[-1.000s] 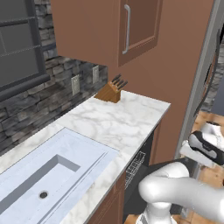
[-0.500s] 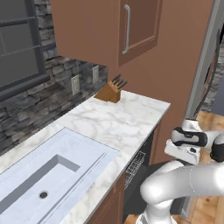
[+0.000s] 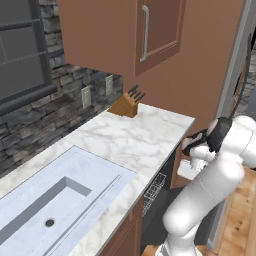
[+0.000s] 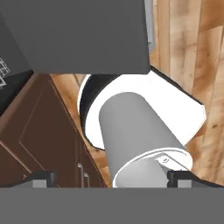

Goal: Open the dishwasher door and pull out the top rack.

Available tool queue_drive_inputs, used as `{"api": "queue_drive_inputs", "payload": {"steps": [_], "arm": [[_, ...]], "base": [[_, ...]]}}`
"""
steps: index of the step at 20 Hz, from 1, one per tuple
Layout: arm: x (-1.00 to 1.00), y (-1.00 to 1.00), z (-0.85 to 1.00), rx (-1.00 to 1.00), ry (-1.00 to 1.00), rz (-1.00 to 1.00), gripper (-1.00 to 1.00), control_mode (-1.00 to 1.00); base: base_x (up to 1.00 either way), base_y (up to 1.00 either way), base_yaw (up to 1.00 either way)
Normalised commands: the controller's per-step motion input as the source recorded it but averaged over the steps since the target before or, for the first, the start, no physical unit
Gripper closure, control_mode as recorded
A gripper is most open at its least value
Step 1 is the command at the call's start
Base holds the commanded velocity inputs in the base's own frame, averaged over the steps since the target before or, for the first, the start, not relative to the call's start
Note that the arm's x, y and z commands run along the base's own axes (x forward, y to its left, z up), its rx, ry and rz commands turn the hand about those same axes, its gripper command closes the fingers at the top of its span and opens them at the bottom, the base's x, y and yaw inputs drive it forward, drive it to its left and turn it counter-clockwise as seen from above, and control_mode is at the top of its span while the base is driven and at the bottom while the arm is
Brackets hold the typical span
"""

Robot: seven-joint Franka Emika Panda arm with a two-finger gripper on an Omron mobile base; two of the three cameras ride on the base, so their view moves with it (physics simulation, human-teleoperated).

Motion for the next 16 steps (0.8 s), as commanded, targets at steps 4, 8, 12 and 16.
{"api": "queue_drive_inputs", "payload": {"steps": [4, 8, 12, 16], "arm": [[0.04, 0.0, 0.0, 0.3, 0.28, -0.4, -1.0, -1.0], [0.24, 0.0, -0.01, 0.25, 0.28, -0.39, -1.0, -1.0], [0.22, 0.0, 0.0, 0.22, 0.21, -0.31, -1.0, -1.0], [0.01, 0.0, -0.01, 0.25, 0.11, -0.25, -1.0, -1.0]], "base": [[0.0, 0.0, 0.0], [0.0, 0.0, 0.0], [0.0, 0.0, 0.0], [0.0, 0.0, 0.0]]}}
